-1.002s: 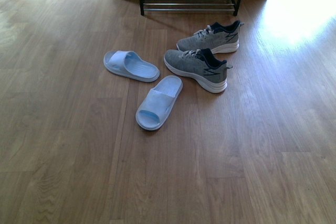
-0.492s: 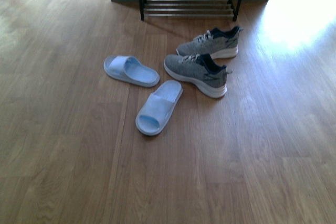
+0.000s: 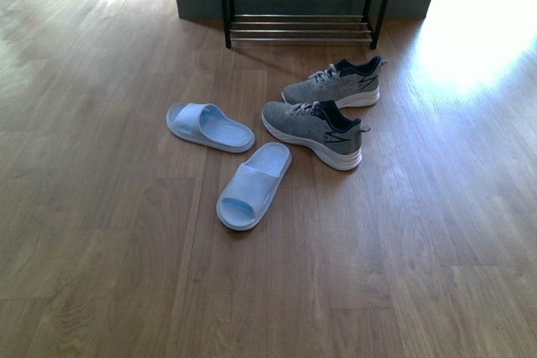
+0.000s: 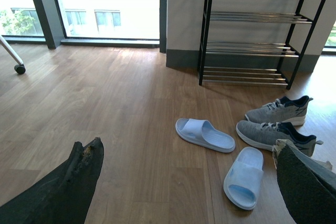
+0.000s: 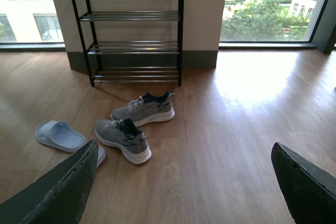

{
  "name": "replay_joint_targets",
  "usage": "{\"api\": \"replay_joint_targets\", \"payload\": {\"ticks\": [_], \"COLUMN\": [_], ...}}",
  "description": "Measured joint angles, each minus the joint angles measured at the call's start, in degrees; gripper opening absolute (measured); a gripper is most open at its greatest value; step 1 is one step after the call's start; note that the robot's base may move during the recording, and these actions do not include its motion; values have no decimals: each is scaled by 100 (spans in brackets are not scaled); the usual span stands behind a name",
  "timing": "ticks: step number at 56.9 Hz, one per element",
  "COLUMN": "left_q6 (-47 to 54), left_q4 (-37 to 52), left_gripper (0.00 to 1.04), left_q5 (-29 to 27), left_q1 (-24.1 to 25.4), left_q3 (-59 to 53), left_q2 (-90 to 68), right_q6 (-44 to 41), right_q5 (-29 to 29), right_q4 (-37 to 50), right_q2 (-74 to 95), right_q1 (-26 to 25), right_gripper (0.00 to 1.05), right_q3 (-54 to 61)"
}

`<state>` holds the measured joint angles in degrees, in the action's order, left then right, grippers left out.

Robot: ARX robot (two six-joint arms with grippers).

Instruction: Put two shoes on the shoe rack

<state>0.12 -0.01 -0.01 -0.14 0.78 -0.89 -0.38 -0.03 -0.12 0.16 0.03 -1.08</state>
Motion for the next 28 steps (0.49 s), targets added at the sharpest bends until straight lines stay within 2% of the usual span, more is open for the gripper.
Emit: {"api": "replay_joint_targets", "payload": {"ticks": [28], "left_q6": [0], "left_q4": [-2], "left_gripper": [95], "left_q5": [-17], "left_q1": [0], "left_q3": [0], "left_q2": [0], "right_q6": [-2], "right_q5": [-15], "right_q4": [2], "right_q2": [-2], "right_q1": [0], "right_gripper": [96], "right_q3": [0]}}
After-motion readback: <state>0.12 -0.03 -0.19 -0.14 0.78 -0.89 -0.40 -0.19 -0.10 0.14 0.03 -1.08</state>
